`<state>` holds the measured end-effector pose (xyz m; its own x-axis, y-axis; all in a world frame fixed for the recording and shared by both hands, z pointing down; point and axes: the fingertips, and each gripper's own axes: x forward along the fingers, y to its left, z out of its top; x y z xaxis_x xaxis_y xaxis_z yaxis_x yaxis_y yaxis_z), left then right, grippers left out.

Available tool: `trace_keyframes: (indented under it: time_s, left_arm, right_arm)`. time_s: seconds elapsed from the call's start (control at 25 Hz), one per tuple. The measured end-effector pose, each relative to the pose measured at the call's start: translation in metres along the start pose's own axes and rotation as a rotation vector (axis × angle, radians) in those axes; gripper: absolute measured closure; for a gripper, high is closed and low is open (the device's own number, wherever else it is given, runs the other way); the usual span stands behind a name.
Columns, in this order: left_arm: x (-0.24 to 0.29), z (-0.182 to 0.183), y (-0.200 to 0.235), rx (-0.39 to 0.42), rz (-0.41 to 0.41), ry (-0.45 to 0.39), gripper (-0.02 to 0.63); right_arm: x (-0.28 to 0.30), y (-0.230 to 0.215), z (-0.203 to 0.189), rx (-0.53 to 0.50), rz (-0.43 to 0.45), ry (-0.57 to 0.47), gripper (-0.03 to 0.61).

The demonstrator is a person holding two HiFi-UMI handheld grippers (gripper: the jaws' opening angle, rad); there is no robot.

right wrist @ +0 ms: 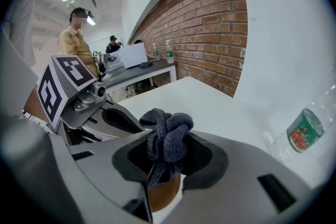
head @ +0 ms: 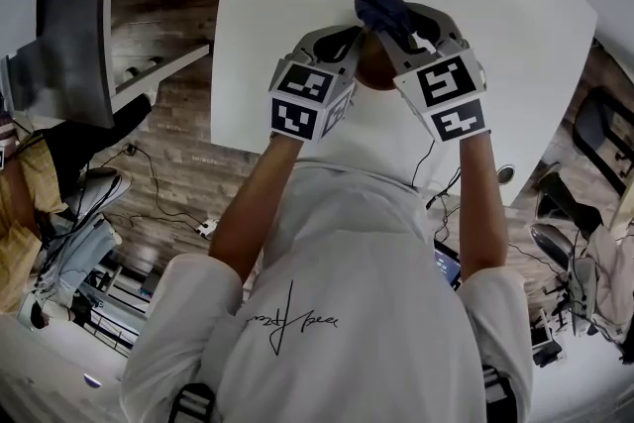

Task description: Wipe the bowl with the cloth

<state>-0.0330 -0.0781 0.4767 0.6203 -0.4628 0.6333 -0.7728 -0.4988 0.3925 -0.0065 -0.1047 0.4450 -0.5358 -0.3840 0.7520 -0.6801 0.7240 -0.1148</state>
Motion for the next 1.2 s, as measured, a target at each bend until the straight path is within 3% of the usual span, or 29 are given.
trace_keyframes:
  time_s: [0.84,1.2]
  left_arm:
    - [0.004,0.001,-0.002,-0.010,-0.006,-0.009,0.607]
    - [0.003,0.001,-0.001,-0.023,-0.006,-0.003,0.607]
  right_arm:
    - [0.011,0.020,0.010,-0.046,0.049,0.010,0.474]
    - [0.009,0.014,0.010,0.001,0.062,0.006,0.474]
